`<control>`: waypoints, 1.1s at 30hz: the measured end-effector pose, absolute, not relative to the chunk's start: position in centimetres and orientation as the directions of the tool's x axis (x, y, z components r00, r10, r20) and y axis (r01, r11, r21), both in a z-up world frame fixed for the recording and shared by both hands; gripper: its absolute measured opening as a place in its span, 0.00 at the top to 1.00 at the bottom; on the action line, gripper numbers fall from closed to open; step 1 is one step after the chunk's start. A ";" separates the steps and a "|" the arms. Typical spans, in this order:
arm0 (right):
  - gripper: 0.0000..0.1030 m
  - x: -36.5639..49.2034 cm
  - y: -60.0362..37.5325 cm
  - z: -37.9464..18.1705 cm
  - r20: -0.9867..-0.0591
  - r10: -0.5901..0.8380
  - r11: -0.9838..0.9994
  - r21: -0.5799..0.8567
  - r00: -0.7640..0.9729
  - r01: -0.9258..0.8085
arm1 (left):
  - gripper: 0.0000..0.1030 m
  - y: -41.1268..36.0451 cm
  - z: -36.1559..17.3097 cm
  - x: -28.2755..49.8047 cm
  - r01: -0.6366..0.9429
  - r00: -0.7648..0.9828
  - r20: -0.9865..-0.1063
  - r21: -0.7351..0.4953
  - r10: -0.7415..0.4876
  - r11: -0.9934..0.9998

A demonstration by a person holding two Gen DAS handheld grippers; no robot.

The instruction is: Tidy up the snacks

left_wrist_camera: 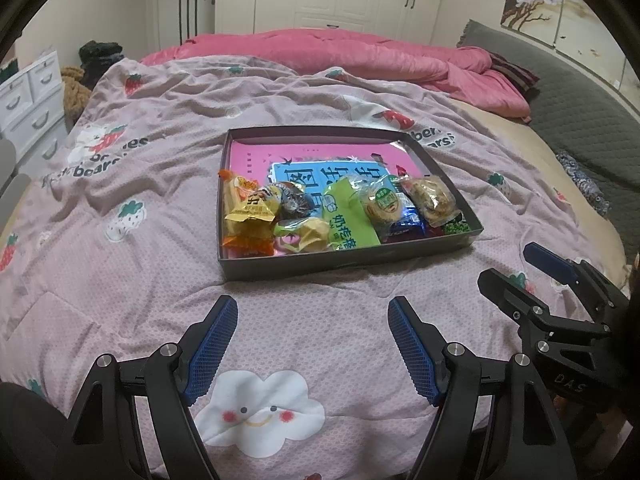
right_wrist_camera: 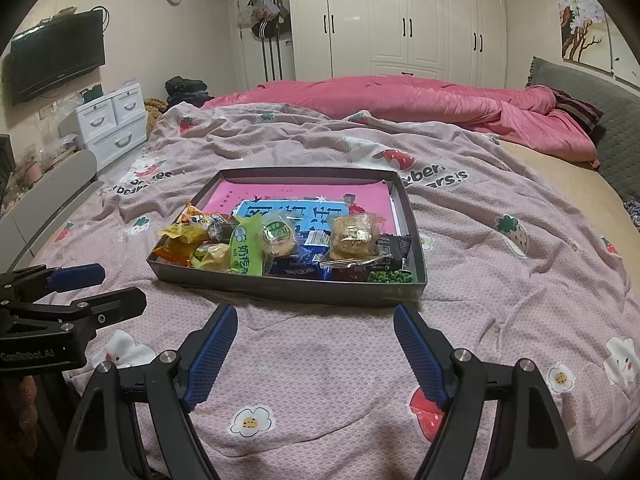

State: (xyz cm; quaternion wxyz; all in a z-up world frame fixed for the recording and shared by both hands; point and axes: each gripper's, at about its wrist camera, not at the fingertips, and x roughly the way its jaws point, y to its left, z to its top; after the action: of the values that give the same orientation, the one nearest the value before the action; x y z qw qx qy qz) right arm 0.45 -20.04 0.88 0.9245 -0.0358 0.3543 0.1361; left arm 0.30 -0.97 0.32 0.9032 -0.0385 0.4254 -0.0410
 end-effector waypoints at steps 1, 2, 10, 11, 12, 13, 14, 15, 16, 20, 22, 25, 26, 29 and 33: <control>0.22 0.4 -20.0 0.9 -0.664 0.226 0.960 0.030 0.713 -0.277 | 0.23 -1.0 0.3 0.3 0.041 0.635 -0.765 -0.105 -0.107 0.994; 0.22 0.4 -20.0 0.9 -0.663 0.225 0.961 0.029 0.714 -0.276 | 0.23 -1.0 0.3 0.4 0.041 0.633 -0.767 -0.105 -0.107 0.994; 0.22 0.6 -20.3 0.8 -0.659 0.224 0.962 0.030 0.718 -0.272 | 0.23 -0.8 0.1 0.6 0.036 0.630 -0.769 -0.111 -0.108 0.993; 0.22 0.6 -20.3 0.8 -0.660 0.223 0.962 0.029 0.718 -0.272 | 0.23 -0.8 0.2 0.6 0.037 0.631 -0.768 -0.110 -0.109 0.993; 0.22 0.6 -20.3 0.8 -0.660 0.223 0.962 0.029 0.717 -0.272 | 0.23 -0.8 0.2 0.6 0.038 0.631 -0.768 -0.109 -0.109 0.993; 0.22 0.6 -20.3 0.8 -0.661 0.223 0.962 0.029 0.717 -0.273 | 0.23 -0.8 0.2 0.6 0.036 0.635 -0.766 -0.107 -0.105 0.994; 0.22 0.6 -20.3 0.8 -0.660 0.223 0.962 0.028 0.717 -0.273 | 0.23 -0.8 0.2 0.6 0.035 0.637 -0.764 -0.103 -0.102 0.994; 0.22 0.6 -20.3 0.8 -0.660 0.222 0.962 0.028 0.718 -0.272 | 0.23 -0.8 0.2 0.6 0.035 0.636 -0.765 -0.104 -0.102 0.994; 0.22 0.6 -20.3 0.8 -0.661 0.222 0.962 0.028 0.717 -0.272 | 0.23 -0.8 0.2 0.6 0.034 0.637 -0.764 -0.107 -0.104 0.994; 0.22 0.6 -20.4 0.8 -0.660 0.222 0.962 0.028 0.718 -0.272 | 0.23 -0.9 0.1 0.7 0.031 0.636 -0.765 -0.106 -0.102 0.994; 0.22 0.6 -20.3 0.7 -0.661 0.223 0.962 0.029 0.717 -0.272 | 0.23 -0.8 0.1 0.8 0.031 0.635 -0.766 -0.109 -0.104 0.994; 0.22 0.9 -20.5 0.6 -0.662 0.222 0.963 0.035 0.716 -0.266 | 0.23 -0.6 0.1 0.8 0.029 0.640 -0.761 -0.116 -0.108 0.993; 0.22 1.1 -20.6 0.5 -0.664 0.222 0.964 0.040 0.714 -0.262 | 0.23 -0.6 0.1 0.8 0.027 0.643 -0.759 -0.116 -0.106 0.993; 0.22 1.9 -21.1 0.3 -0.669 0.223 0.967 0.062 0.709 -0.246 | 0.23 -0.2 0.1 1.2 -0.003 0.650 -0.757 -0.094 -0.070 0.996; 0.20 3.3 -22.4 0.0 -0.669 0.204 0.976 0.082 0.714 -0.202 | 0.23 0.7 -0.2 2.4 -0.043 0.653 -0.757 -0.068 -0.024 0.997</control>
State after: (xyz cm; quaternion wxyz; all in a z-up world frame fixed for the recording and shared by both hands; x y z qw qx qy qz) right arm 3.29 -22.42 0.00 0.9258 0.0017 0.3617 0.1096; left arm 2.41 0.68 -0.23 0.9081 -0.0401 0.4168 0.0052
